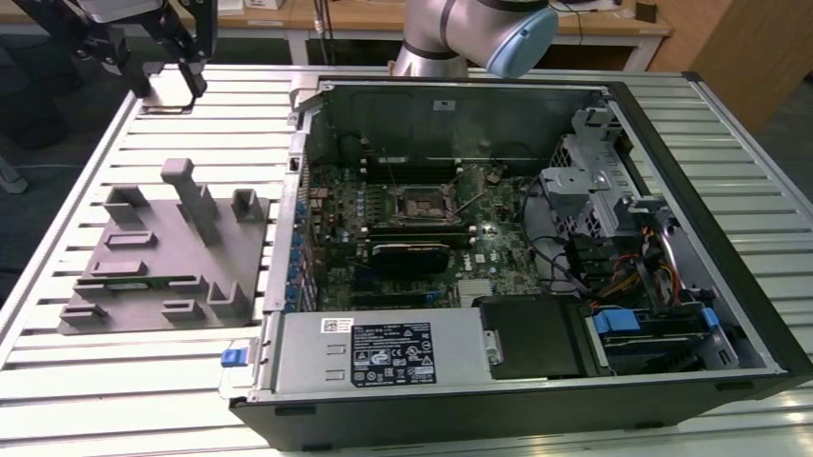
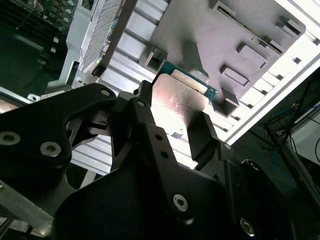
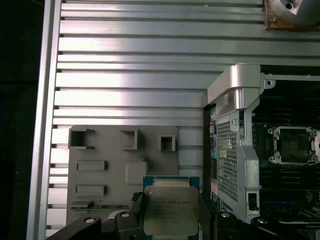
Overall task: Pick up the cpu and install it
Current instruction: 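Pick up the cpu and move it towards the insertion slot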
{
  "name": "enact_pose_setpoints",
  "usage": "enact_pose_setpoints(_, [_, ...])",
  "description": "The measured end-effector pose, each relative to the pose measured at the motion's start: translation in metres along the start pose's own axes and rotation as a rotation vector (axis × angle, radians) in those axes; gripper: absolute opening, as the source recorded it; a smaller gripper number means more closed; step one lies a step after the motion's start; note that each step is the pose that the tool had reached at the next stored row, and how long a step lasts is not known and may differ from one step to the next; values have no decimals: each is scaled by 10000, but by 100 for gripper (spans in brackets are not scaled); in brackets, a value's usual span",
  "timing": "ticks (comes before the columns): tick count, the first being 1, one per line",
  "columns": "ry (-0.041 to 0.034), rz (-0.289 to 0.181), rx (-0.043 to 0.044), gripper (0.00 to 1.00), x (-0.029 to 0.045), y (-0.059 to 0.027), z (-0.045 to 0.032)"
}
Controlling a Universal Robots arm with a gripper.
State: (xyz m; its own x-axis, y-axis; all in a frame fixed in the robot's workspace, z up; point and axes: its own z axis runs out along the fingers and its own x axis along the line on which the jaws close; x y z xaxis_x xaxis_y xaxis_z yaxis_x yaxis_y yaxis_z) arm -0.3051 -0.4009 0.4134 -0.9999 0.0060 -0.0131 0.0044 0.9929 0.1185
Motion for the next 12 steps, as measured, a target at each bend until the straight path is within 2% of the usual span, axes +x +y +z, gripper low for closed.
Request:
enact_pose_setpoints(3, [0, -2, 103, 53, -41, 11, 2])
enact_pose_setpoints(4, [1, -3, 174, 53, -64, 14, 2])
enact_pose_setpoints(9, [23, -4, 415, 53, -128, 18, 4])
enact_pose_setpoints(12, [25, -3, 436, 53, -168, 21, 5])
